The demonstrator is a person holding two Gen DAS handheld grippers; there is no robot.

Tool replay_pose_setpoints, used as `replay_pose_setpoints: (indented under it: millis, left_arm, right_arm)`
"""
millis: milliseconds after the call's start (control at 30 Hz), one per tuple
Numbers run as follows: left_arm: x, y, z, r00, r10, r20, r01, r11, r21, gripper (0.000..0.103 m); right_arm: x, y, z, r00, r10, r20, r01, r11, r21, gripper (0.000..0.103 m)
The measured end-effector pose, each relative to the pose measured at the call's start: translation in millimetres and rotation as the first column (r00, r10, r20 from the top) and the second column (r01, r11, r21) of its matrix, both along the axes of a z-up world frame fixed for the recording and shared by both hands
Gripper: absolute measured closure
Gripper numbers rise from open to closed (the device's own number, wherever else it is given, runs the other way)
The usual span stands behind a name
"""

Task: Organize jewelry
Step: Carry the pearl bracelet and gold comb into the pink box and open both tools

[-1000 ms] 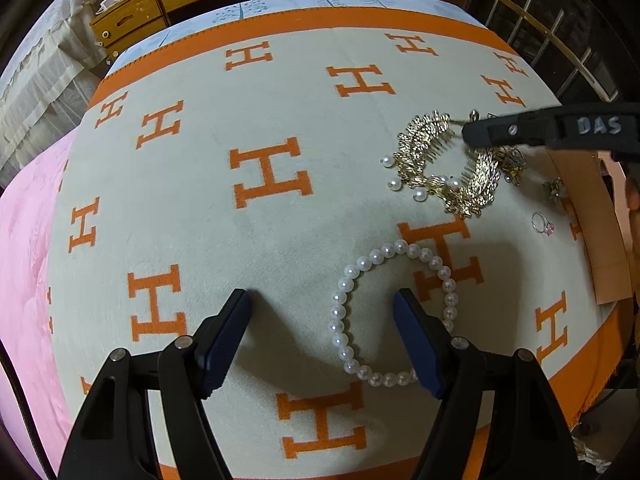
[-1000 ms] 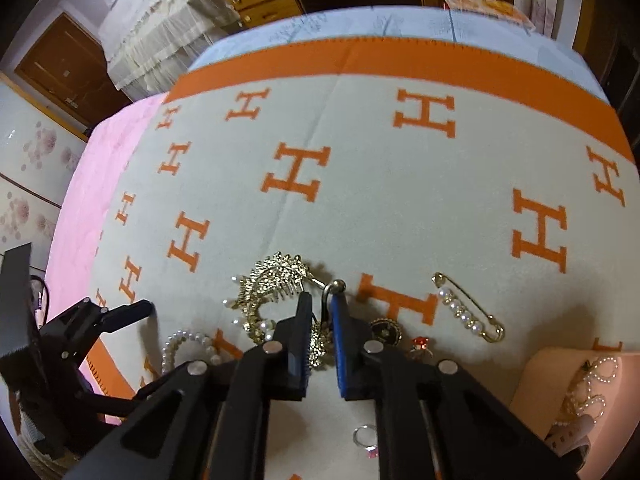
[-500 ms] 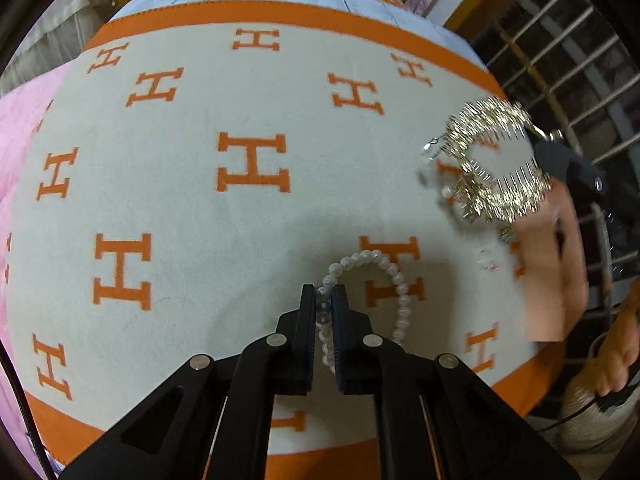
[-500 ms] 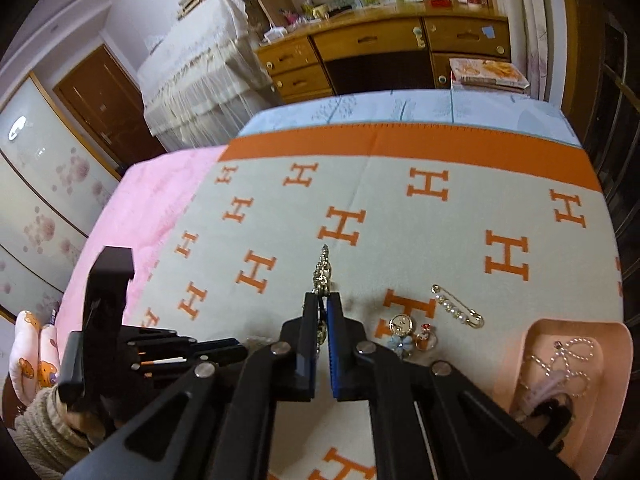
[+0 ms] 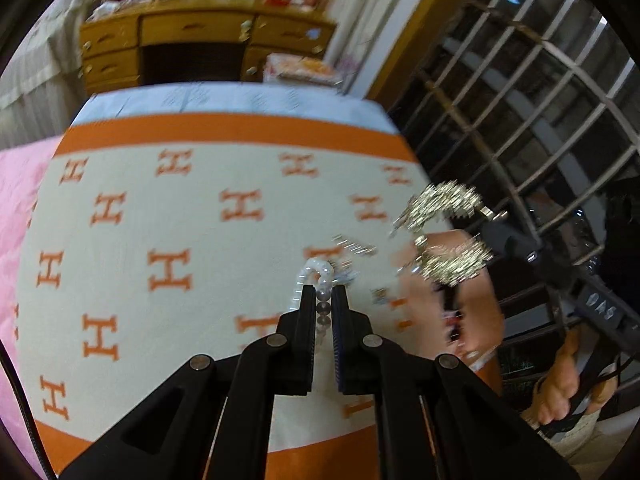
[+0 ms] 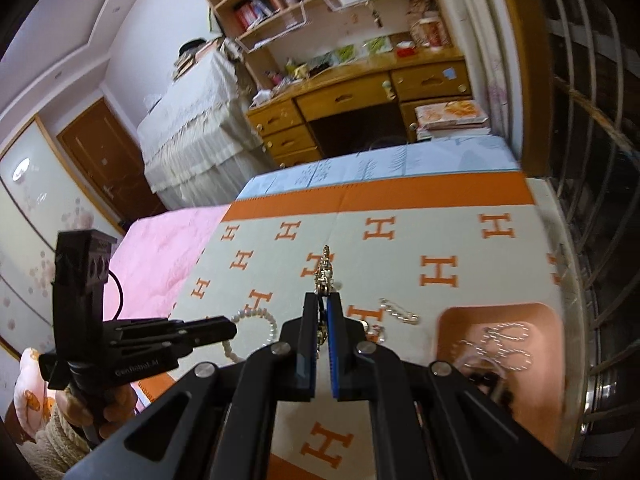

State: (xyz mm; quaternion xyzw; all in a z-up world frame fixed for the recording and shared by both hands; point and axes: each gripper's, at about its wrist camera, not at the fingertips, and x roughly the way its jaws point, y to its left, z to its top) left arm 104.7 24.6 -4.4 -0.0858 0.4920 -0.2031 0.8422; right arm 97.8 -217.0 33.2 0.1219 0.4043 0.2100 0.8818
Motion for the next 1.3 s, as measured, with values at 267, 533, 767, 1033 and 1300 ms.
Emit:
replay_pose_setpoints:
  millis: [267,533,767,1033,1300]
  left_arm:
    - [-12.8,-65.5,43.8,0.985,-0.133,0.111,0.138,0.990,-0.037,0.098]
    - [-13.7,-127.2,46.0,0.962,-0.244,0.119,0.248,0.969,-0.015,0.098]
    - [-6.6,-162.2,30.5,0.945,-0.315,0.088,0.316,0.949,0.002,0.098]
    - [7.3,-199.7,10.1,0.929,-0.368,0.051,0.367,0.930,0.030,0.098]
    - [22.4,-222.8,-22.8,0.931,-0.365,0.025,0.364,0.931,0.038,0.098]
  right_arm:
    - [-36.6,-46.7,10.5,0.991,-0.128,0.042,0.128,0.992,-0.001,0.099]
    - [-60.5,-80.7,-10.8,0.978,-0.210,-0.003,0.210,0.978,0.012,0.099]
    - [-75.5,-101.6,-33.5,0.966,-0.252,-0.052,0.253,0.967,0.021,0.099]
    - [-78.7,-111.1,-49.8,0.954,-0.291,-0.069,0.292,0.956,0.005,0.099]
    - [-82.9,-112.6,-49.4,0.939,-0.343,-0.023,0.340,0.937,-0.080,0.099]
